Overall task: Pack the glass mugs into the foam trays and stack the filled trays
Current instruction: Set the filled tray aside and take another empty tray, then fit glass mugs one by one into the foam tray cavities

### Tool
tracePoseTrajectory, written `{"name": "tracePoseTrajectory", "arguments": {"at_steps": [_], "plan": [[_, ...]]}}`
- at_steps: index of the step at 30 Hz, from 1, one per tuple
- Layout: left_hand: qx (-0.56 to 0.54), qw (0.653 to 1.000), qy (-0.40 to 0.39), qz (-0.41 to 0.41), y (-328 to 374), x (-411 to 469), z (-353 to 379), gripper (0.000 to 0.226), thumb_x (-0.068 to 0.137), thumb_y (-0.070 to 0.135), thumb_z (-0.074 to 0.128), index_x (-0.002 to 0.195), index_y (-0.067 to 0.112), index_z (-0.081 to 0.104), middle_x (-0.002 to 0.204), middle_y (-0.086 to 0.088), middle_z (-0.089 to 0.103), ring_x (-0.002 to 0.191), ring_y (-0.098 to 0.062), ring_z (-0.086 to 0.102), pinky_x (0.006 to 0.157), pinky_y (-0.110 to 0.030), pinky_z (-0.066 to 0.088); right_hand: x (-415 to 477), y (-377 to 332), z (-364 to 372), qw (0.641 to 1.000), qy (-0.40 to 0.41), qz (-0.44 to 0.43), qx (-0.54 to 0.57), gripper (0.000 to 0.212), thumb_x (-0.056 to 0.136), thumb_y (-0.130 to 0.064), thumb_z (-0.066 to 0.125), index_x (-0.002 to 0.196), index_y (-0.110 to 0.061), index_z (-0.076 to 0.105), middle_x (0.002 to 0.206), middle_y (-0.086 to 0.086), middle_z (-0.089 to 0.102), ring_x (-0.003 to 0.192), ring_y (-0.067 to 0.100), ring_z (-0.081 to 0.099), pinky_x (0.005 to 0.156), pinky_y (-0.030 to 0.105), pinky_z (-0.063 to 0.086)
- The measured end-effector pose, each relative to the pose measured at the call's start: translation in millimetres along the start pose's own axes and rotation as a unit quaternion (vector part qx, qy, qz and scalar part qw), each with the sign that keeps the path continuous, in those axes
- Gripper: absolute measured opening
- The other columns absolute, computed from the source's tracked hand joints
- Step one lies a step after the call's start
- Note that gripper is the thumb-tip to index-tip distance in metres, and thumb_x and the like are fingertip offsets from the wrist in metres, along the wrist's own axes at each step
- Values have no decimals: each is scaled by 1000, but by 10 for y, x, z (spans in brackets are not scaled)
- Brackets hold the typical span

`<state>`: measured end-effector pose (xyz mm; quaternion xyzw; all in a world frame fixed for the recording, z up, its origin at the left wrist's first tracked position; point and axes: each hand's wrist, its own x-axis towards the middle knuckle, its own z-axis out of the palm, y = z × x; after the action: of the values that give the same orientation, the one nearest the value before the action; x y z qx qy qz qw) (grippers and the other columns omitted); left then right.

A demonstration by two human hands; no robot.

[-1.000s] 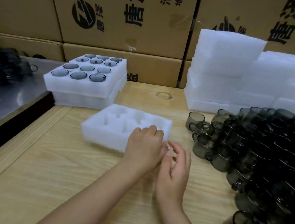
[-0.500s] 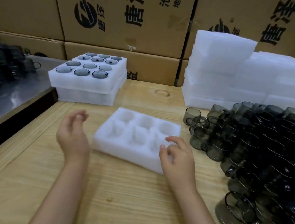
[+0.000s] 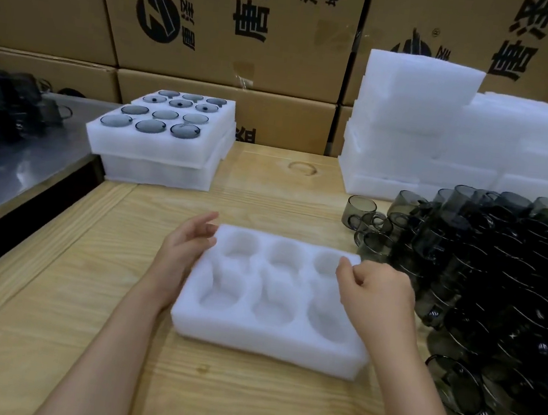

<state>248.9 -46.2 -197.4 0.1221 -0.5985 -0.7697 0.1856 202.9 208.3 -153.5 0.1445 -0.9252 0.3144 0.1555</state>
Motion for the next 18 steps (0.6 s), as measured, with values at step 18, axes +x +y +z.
{"name": "tracePoseTrajectory", "arguments": {"at_steps": [18], "plan": [[21, 999, -30, 20, -60, 10, -27, 47, 65, -2, 65, 110, 12, 65, 98, -6, 70, 80, -16, 70, 61, -24, 55, 72, 86, 26, 993, 38, 50, 105, 26, 90, -25, 51, 74, -11, 66, 64, -2, 60, 70, 22, 54, 63, 32, 39]]}}
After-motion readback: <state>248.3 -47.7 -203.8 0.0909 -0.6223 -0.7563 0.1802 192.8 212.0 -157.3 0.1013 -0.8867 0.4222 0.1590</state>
